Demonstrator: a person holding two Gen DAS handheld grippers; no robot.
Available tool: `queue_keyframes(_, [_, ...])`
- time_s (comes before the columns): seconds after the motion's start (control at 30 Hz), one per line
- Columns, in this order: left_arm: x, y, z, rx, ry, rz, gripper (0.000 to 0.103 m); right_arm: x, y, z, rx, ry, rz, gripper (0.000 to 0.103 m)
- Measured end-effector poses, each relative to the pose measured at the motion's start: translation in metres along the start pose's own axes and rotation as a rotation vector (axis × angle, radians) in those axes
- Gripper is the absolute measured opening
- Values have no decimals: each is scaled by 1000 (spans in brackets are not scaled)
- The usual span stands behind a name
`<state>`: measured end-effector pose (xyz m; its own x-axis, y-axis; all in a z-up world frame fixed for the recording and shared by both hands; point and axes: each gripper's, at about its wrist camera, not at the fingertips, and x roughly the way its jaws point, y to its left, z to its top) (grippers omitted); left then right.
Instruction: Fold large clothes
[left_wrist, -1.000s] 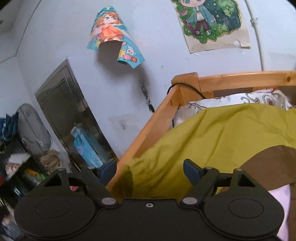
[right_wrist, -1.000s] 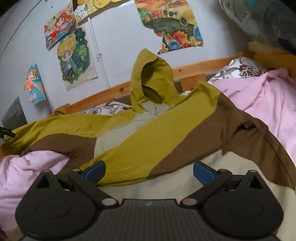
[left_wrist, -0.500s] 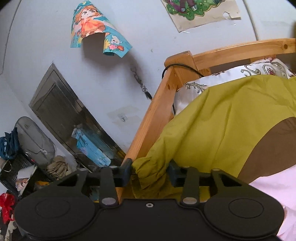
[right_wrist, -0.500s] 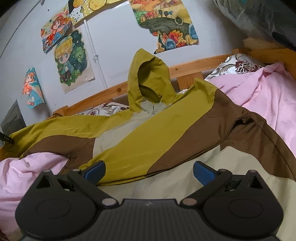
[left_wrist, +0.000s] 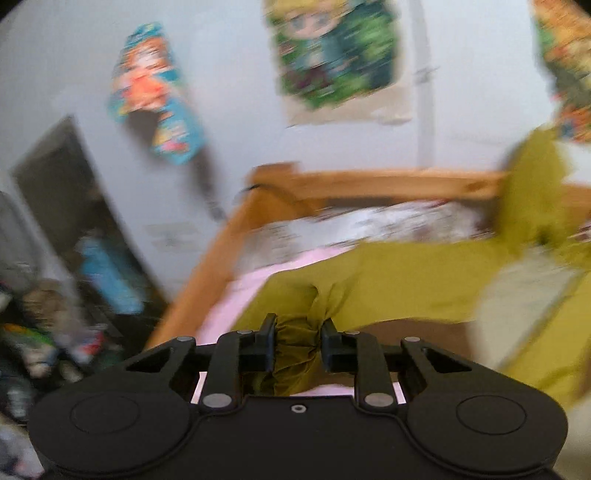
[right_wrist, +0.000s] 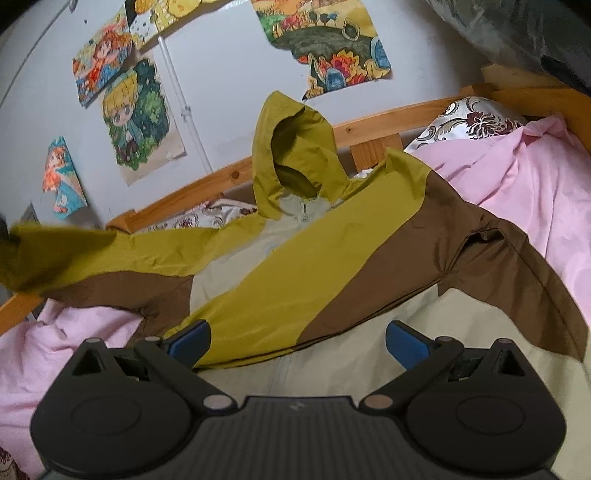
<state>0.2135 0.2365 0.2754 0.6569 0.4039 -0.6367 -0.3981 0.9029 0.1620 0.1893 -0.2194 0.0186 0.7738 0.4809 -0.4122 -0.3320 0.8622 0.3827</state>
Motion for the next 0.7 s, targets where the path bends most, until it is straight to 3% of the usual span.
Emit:
queue_keyframes(0.17, [-50, -80, 19, 8, -7, -270, 23, -13, -7, 13, 13, 15, -3, 103])
queue_keyframes(0.33, [-66, -185, 14, 97, 13, -504, 23, -27, -19, 27, 23, -23, -28, 103])
queue_keyframes(0.5, [-43, -278, -5, 185, 64, -649, 23, -29, -37, 37, 56, -61, -85, 103])
queue_keyframes(0.7, [10, -344, -37, 232, 49, -709, 25, -25, -61, 34, 92, -58, -148, 103])
